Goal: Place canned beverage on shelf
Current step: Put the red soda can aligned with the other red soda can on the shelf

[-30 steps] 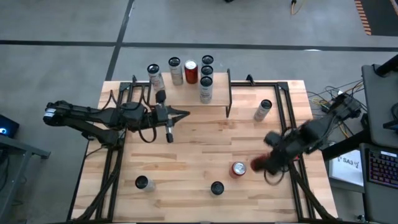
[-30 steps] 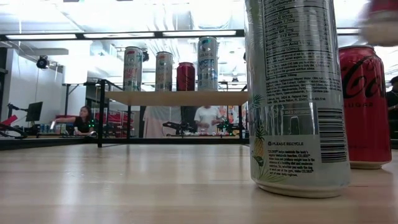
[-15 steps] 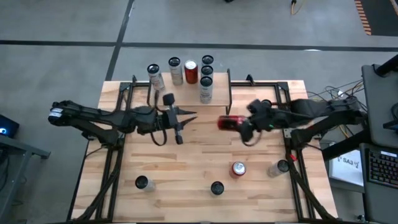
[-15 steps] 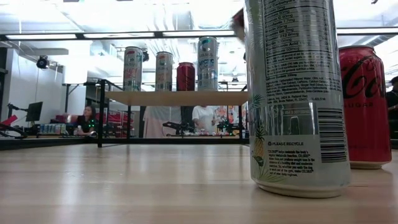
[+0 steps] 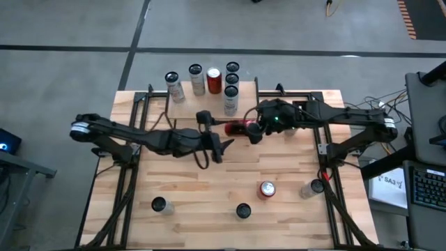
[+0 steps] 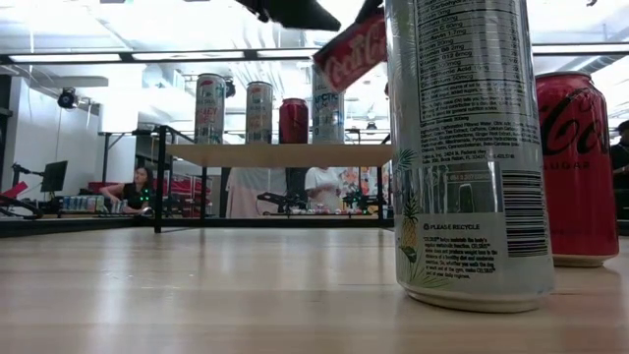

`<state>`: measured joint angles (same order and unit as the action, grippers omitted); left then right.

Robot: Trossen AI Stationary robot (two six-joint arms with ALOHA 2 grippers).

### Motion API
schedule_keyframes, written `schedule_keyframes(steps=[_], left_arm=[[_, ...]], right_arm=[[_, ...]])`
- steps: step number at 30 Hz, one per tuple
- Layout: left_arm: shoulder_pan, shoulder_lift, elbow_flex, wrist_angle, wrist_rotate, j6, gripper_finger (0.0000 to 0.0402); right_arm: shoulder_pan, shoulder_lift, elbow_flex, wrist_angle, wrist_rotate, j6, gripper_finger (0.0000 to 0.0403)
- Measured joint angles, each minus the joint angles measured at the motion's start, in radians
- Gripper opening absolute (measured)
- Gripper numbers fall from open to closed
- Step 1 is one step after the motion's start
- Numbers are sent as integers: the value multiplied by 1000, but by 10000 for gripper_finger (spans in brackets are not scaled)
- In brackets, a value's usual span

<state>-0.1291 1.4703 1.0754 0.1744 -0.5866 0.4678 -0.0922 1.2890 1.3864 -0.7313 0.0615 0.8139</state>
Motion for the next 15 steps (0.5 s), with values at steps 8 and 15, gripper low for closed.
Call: schedule_keyframes(steps=[8,15], left_arm=[[0,101,77,-47,-104,0,363],[2,141,82,-35,-89,-65,361]], right_arm=[[-20,28,0,19,-37,-7,289],[-20,26,0,37,-41,0,289]])
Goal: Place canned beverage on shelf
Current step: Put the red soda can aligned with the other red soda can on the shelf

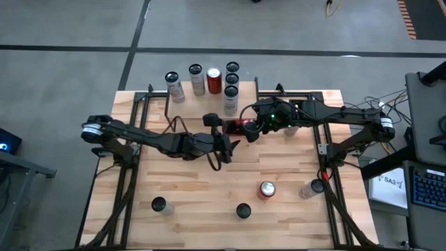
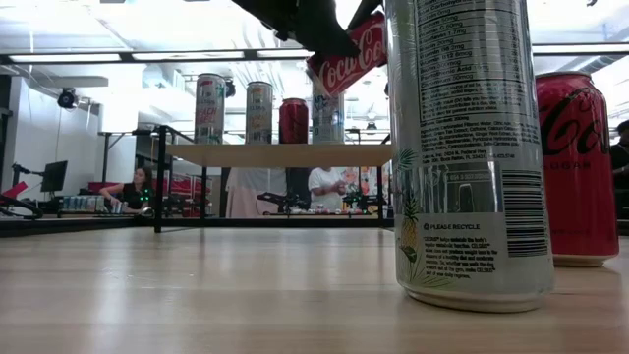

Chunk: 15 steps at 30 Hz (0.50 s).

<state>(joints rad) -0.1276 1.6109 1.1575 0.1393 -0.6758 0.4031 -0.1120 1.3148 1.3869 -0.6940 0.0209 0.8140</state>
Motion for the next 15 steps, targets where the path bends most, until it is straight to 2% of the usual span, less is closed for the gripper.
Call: schedule_keyframes(steps=[8,15], left_arm=[[5,48,17,29,-50,-12,361],[5,90,50,20,-178,8,346]], right_arm=[[0,-1,0,-4,-2,15,289],[0,-4,1,32,-26,33,289]])
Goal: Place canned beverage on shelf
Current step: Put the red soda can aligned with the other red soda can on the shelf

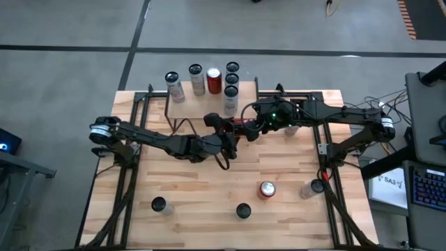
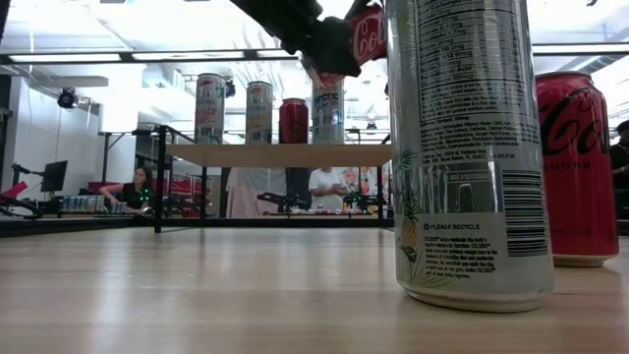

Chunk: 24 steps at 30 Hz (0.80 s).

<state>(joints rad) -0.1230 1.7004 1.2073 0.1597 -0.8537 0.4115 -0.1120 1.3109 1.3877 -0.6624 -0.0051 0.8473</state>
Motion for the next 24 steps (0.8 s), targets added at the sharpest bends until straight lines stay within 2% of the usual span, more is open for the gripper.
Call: schedule_keyframes(steps=[5,10,16,20,24], left_arm=[[-2,5,8,-9,-6,6,285],[-3,2,8,-10,-9,5,285],[-5,-49,-27,-19,37,-62,285],[-5,-145,-108,16,104,-109,285],[1,-249,-236,171,142,-136,285]], right_arm=[[0,0,0,2,-10,0,289],[0,0,0,4,-8,-22,290],[0,-30,1,10,-30,-92,382],[1,-71,2,21,-31,-133,380],[5,-130,2,20,-2,-209,374]])
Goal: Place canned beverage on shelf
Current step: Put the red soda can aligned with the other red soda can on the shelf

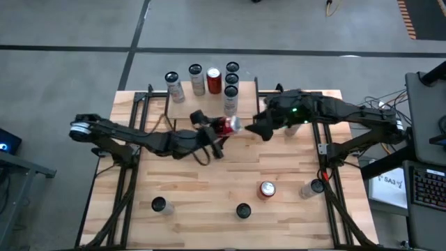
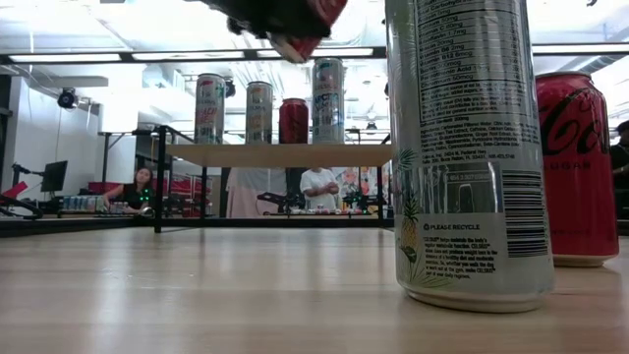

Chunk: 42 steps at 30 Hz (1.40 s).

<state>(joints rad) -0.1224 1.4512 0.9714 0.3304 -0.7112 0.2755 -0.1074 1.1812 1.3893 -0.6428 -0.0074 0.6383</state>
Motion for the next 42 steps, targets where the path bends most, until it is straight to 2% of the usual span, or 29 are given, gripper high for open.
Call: schedule_keyframes(steps=[2,5,7,12,17,22,26,34,42], left_arm=[[8,-47,-87,131,26,-2,285],[37,-89,-224,354,120,-41,285],[59,-104,-301,472,130,-72,285],[142,-97,-405,621,135,-189,285],[216,-13,-420,692,146,-270,285],[243,96,-409,813,144,-240,285],[270,146,-413,901,99,-231,285],[322,226,-405,924,101,-266,285],[349,234,-397,934,99,-267,285]], right_arm=[[6,-23,0,-6,38,-44,374],[16,-44,-1,-5,61,-103,375],[20,-51,-3,-3,61,-136,375],[26,-43,-5,6,65,-194,375],[27,-32,-7,15,68,-237,376],[26,-32,-12,26,73,-258,376],[26,-32,-13,27,87,-274,376],[27,-32,-13,28,89,-300,376],[27,-32,-13,29,89,-310,376]])
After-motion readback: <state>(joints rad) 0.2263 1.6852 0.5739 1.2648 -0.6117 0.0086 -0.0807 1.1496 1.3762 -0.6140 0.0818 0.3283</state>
